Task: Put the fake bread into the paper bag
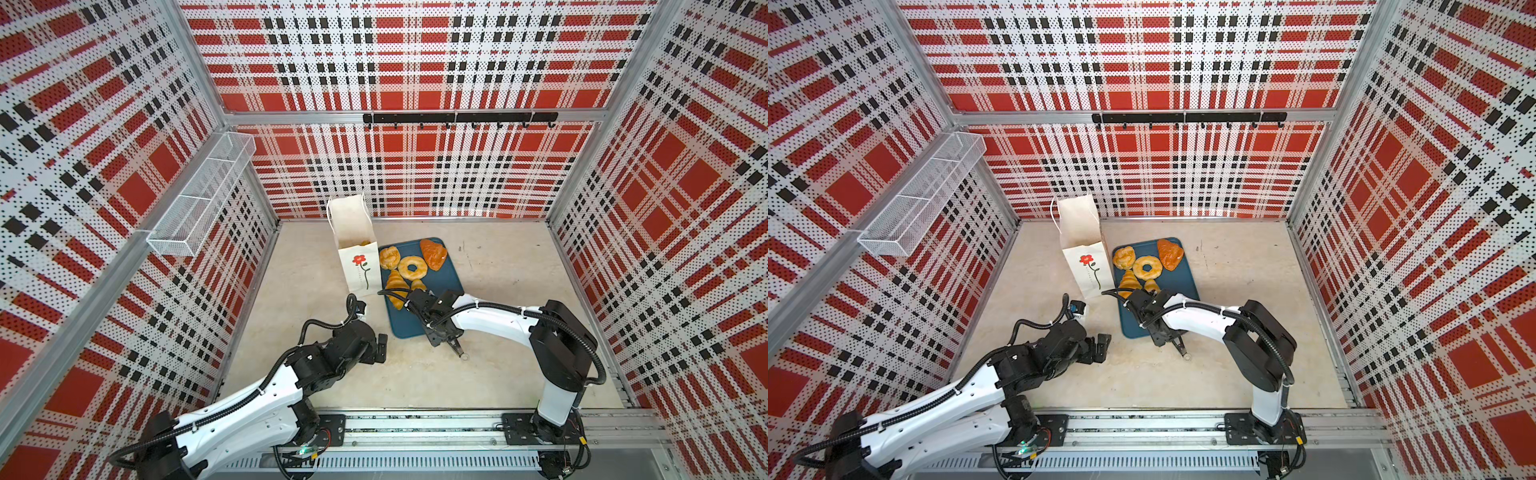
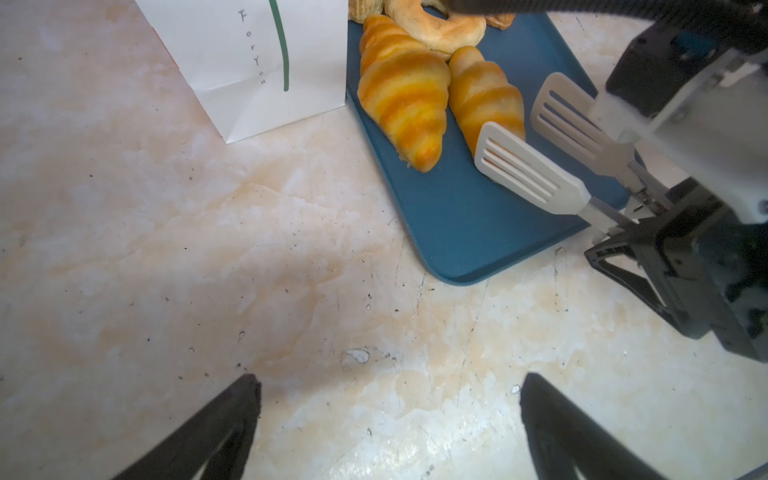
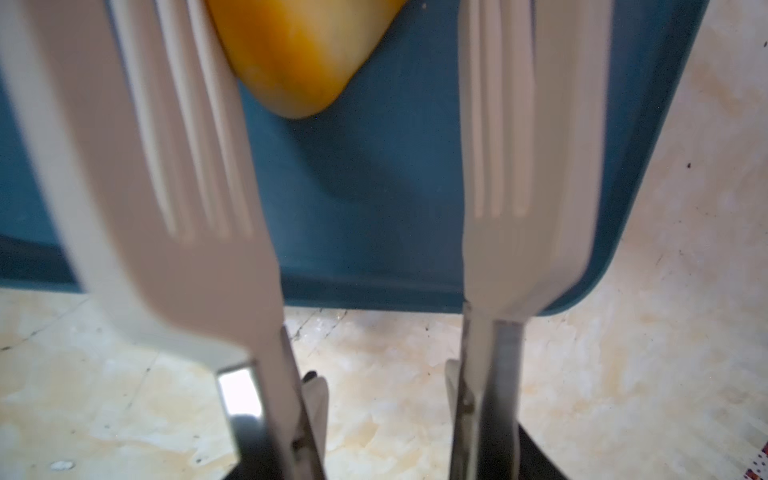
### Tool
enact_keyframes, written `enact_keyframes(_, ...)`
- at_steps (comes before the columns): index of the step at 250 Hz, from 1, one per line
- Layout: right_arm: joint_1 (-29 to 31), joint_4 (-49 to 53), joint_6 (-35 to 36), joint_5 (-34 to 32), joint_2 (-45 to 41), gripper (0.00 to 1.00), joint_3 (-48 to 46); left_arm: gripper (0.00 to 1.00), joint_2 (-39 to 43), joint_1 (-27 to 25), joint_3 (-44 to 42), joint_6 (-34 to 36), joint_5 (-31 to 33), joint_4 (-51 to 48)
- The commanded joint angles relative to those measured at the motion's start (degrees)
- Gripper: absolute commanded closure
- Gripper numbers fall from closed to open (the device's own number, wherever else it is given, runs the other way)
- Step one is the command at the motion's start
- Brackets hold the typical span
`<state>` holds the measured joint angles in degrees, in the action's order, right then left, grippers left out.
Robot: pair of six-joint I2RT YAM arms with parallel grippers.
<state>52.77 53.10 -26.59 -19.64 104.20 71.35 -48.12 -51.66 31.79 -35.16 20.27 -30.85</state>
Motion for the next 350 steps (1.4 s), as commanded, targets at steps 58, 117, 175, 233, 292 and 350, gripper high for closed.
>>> enact_keyframes(58, -4.1, 1.9, 2.5, -0.8, -5.3, 0.45, -3.6, 0.0, 0.9, -1.6, 0.9, -2.5, 2.8, 0.2)
enact_keyframes(117, -7.1, 1.4, 6.1, 1.0, -8.6, 0.44, -5.6, 0.01, -3.5, -3.6, 3.2, -3.8, 3.5, 0.3)
enact_keyframes(175, -8.3, -1.1, 11.3, 4.2, -11.7, 0.4, -7.0, 0.01, -7.7, -5.7, 4.6, -5.7, 3.0, 1.0)
enact_keyframes(233, -11.2, -3.0, 15.3, 7.3, -13.1, 0.38, -7.8, 0.01, -7.0, -5.7, 3.4, -6.3, -0.1, 2.3)
enact_keyframes(292, -12.4, -2.8, 18.7, 8.8, -10.6, 0.37, -5.4, 0.01, -8.9, -5.7, 3.7, -4.2, -3.8, 5.7)
enact_keyframes(350, -14.4, -3.6, 20.2, 11.2, -9.4, 0.36, -4.6, 0.01, -12.2, -5.7, 5.4, -2.7, -4.7, 5.6)
